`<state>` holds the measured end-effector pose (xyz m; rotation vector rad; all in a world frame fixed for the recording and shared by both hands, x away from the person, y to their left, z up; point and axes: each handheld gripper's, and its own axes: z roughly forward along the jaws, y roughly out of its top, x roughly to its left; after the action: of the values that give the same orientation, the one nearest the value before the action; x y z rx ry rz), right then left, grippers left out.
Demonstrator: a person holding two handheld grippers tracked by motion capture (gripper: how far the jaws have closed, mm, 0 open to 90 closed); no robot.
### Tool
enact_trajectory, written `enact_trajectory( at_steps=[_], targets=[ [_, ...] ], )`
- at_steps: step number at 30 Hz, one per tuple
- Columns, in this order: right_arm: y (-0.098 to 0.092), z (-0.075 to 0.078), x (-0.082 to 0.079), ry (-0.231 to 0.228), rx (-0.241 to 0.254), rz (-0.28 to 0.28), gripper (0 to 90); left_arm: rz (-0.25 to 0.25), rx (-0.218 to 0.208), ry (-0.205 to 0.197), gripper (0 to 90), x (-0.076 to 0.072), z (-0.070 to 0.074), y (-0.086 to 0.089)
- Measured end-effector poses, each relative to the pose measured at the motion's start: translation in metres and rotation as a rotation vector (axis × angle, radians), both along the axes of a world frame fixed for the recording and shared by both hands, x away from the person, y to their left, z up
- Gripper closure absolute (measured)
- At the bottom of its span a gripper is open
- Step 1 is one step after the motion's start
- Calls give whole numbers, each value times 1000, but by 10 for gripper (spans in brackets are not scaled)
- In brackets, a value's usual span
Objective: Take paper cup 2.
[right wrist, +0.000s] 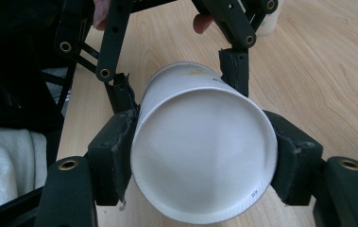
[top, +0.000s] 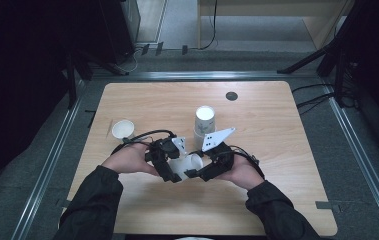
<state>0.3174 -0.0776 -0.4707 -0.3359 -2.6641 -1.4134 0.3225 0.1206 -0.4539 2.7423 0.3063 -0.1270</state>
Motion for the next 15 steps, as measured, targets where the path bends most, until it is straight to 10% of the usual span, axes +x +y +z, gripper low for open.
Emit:
enact_trajectory(
  at_steps=[15],
  targets=[
    [-17, 11, 5, -10, 40, -34, 340, 51, -123, -14, 106, 4, 7, 16]
  ],
)
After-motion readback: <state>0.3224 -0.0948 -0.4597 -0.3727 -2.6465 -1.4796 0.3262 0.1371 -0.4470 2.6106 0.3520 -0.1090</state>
